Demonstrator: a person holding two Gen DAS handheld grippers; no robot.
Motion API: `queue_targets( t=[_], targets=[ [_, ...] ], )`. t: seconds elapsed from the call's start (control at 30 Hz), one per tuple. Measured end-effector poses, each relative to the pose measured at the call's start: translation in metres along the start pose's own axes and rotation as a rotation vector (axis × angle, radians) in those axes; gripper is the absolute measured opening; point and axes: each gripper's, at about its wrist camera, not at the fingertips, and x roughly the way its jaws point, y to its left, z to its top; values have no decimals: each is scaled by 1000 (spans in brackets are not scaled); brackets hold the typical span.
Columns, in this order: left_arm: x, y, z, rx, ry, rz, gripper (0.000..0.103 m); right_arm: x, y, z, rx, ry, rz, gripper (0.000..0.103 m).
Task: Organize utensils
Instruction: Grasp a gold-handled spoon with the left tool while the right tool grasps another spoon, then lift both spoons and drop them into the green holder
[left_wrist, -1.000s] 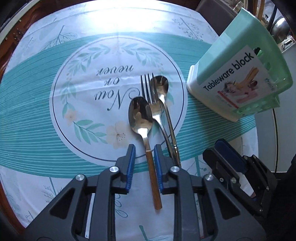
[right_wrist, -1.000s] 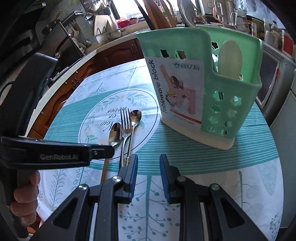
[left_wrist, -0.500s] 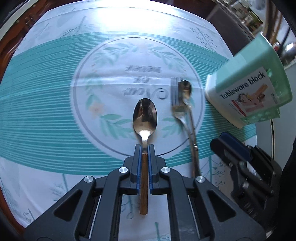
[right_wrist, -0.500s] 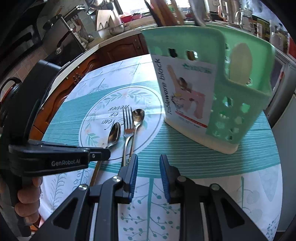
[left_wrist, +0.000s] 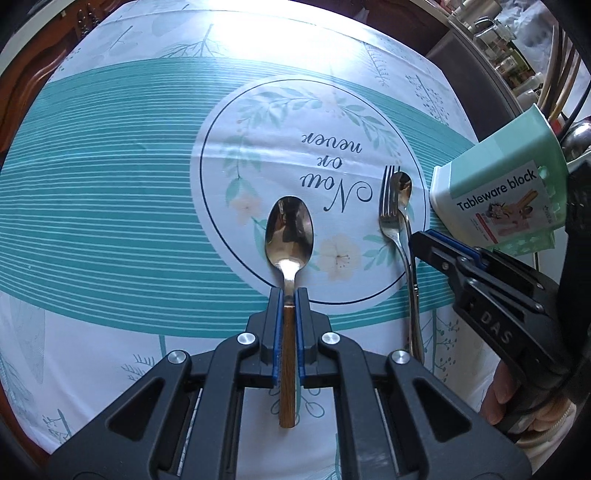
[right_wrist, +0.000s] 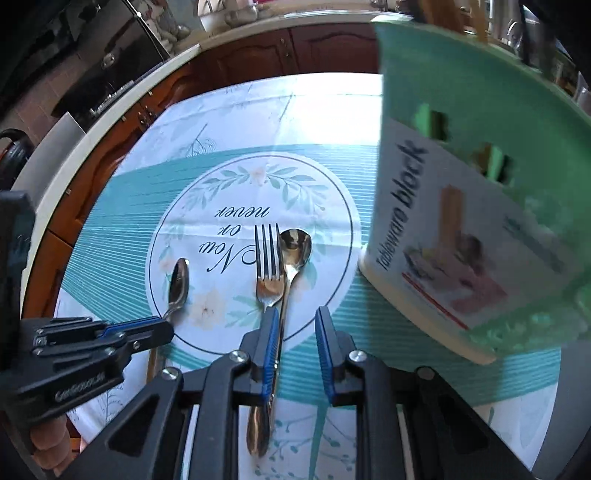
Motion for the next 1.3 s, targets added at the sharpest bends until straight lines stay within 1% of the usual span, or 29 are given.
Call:
queue_targets(
  t=[0.07, 0.13, 0.33, 0.73, 0.77, 0.87, 1.07, 1.13, 1.2, 1.3],
  targets=[
    [1, 2, -1, -4, -1, -4, 4, 6, 0, 5, -3, 26, -11, 19],
    [1, 4, -1, -5, -3, -8, 4, 9, 0, 7, -8, 45, -10, 14],
    [2, 4, -2, -5, -5, -14, 4, 18, 6, 11, -35, 96, -34, 11],
    [1, 2, -5, 0, 8, -25, 4, 28, 21, 27, -79, 172, -95, 9],
    [1, 2, -6, 0, 9, -27, 4, 28, 21, 27, -81, 172, -97, 6],
    [-2, -1, -8, 4, 3, -36, 4, 31, 24, 27, -86, 162, -88, 5],
    [-20, -12, -13, 31, -50, -61, 4, 24, 16, 13, -31, 135, -13, 4],
    [-27, -17, -15, 42, -71, -74, 4, 17, 15, 5, -17, 104, 30, 4],
    [-35, -22, -17, 53, -92, -86, 4, 10, 15, -3, -15, 69, 49, 4],
    [-48, -33, -21, 84, -132, -101, 4, -8, 12, -17, 6, -12, 106, 3]
  ],
)
